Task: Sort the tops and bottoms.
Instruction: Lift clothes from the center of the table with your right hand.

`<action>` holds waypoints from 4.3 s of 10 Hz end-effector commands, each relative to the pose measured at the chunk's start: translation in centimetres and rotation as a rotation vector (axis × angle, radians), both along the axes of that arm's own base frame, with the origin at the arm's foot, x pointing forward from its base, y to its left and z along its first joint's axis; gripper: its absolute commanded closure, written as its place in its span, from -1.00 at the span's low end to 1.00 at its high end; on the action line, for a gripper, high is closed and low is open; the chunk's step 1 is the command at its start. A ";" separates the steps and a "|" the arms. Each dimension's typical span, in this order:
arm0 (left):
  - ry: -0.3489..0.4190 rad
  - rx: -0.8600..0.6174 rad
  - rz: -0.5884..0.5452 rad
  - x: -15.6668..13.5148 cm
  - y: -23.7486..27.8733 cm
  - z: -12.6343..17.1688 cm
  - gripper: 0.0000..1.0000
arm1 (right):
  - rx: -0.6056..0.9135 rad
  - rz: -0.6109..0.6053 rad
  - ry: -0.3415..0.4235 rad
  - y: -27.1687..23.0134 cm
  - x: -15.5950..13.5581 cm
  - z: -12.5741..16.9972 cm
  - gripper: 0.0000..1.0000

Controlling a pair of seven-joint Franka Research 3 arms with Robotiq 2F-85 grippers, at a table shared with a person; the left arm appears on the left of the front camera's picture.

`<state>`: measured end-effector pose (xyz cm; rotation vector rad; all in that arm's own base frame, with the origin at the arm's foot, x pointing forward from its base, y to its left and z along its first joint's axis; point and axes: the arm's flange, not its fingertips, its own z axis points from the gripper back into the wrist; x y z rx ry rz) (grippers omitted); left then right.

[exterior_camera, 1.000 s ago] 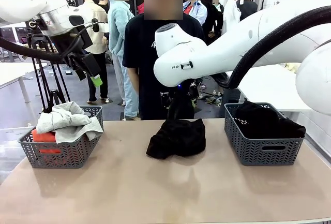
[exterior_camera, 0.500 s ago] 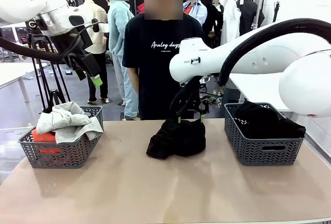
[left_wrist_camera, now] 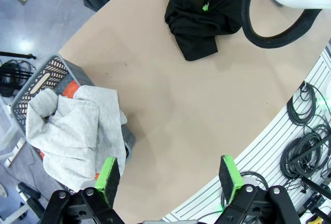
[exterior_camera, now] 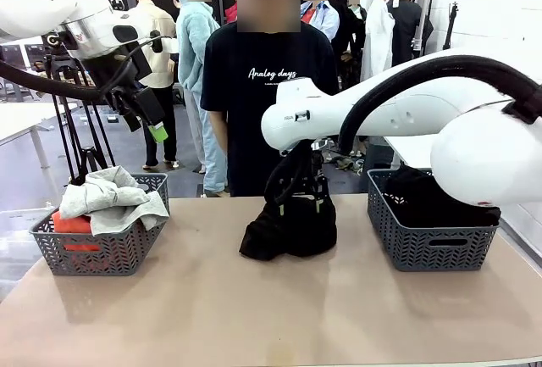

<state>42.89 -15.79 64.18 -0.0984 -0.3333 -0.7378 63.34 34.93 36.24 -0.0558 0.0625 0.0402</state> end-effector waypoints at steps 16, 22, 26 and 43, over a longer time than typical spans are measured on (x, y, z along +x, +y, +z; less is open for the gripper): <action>-0.003 0.000 0.001 -0.1 0.1 0.1 -1.00 | -0.010 -0.043 0.033 -0.5 1.9 0.9 1.00; -0.003 0.000 0.001 -0.1 0.1 0.1 -1.00 | 0.033 0.008 -0.162 0.7 -1.5 15.1 1.00; -0.003 0.000 0.001 -0.1 0.1 0.1 -1.00 | 0.033 0.008 -0.162 0.7 -1.5 15.1 1.00; -0.003 0.000 0.001 -0.1 0.1 0.1 -1.00 | 0.258 0.032 -0.649 2.0 -5.6 39.1 1.00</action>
